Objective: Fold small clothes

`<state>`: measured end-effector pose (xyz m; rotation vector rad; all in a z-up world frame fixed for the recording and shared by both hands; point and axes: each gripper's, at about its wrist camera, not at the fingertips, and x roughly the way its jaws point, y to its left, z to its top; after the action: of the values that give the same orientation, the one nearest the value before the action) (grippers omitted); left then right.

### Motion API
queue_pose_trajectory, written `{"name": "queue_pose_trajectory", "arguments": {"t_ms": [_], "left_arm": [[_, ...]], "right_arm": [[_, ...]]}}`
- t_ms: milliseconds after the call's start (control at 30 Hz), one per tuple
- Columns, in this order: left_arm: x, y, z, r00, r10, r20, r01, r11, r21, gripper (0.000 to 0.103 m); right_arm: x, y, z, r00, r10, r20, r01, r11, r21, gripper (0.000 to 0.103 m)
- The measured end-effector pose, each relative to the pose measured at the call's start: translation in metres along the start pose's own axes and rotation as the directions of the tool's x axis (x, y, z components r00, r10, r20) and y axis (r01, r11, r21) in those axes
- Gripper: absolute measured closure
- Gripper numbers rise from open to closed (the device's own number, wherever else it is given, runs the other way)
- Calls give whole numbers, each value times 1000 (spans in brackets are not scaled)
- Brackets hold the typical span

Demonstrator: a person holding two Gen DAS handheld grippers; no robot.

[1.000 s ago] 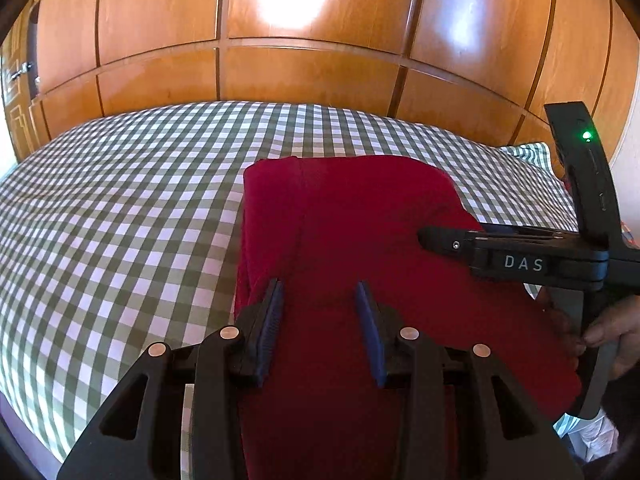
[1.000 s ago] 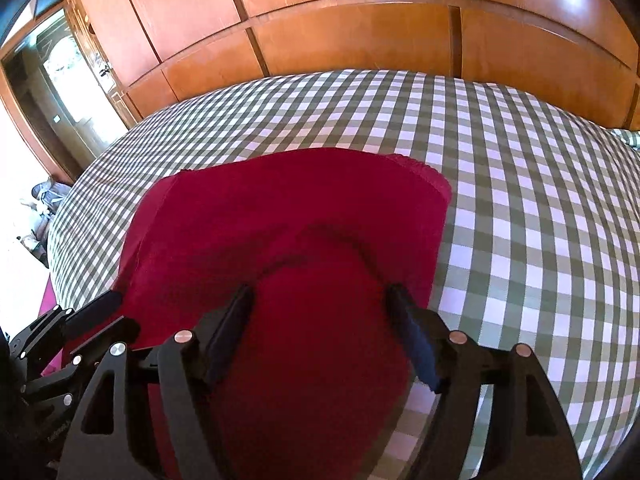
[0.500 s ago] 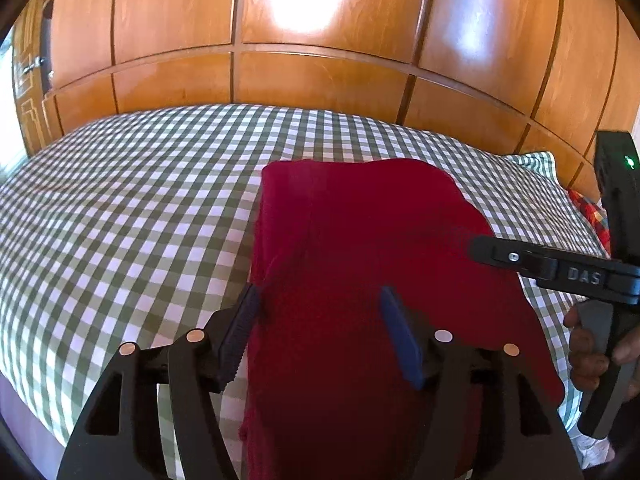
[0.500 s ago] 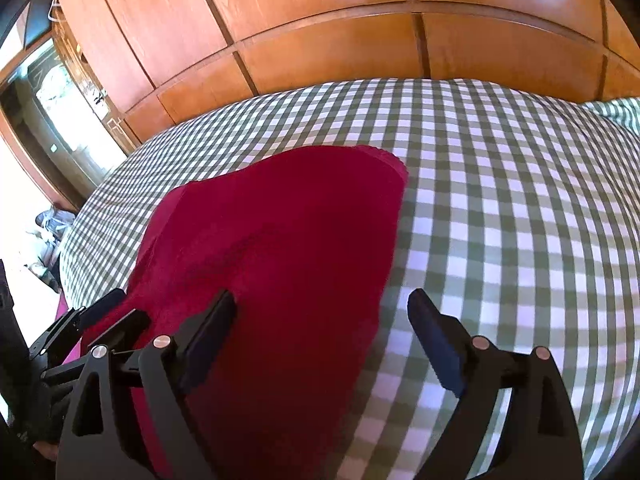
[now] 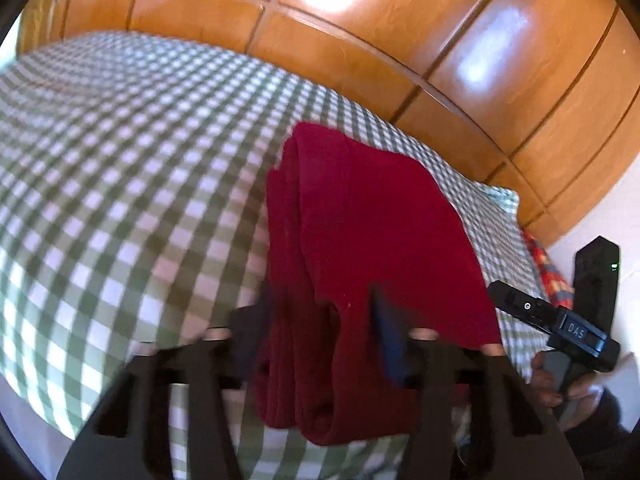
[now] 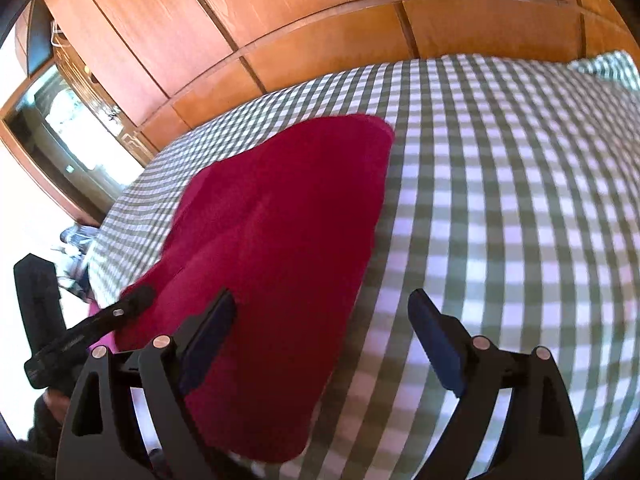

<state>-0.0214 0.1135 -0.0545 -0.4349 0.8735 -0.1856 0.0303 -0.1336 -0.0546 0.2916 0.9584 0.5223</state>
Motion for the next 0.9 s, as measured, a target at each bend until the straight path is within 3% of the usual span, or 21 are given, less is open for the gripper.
{"name": "queue_pose_trajectory", "arguments": {"t_ms": [100,200,267,333,400,500,633,767,900], "left_arm": [[-3,-3,-8,1000,17,3,-17,999,39,80],[-5,3,-12,1000,-1,-1,1,1000,8,79],[-7,7,-10,1000,11,8,-11,1000,-24,64],[-15,9,-5,999,12,45,-10,998,-58,39],[-21,9,5,997,2,82,5,997,-81,28],[-13,11,27,998,-19,66,25,995,-96,27],[17,9,52,996,-77,-33,74,994,-83,27],[49,14,61,982,-138,-127,130,989,-70,28],[66,27,53,959,-238,-156,223,969,-104,46]], "right_arm": [[1,0,-14,1000,8,-23,-8,1000,3,16],[1,-4,-21,999,21,-44,-21,1000,11,16],[-2,-4,-23,999,31,-41,-30,999,18,16],[-9,-6,-23,998,50,-34,-49,999,16,15],[-9,-10,-16,996,80,-36,-79,996,41,14],[-10,-17,-13,993,113,-39,-110,991,72,14],[-3,-22,-7,983,177,-56,-170,979,109,14],[11,-27,0,969,233,-77,-219,963,156,14],[26,-28,7,953,286,-96,-266,947,178,15]]}}
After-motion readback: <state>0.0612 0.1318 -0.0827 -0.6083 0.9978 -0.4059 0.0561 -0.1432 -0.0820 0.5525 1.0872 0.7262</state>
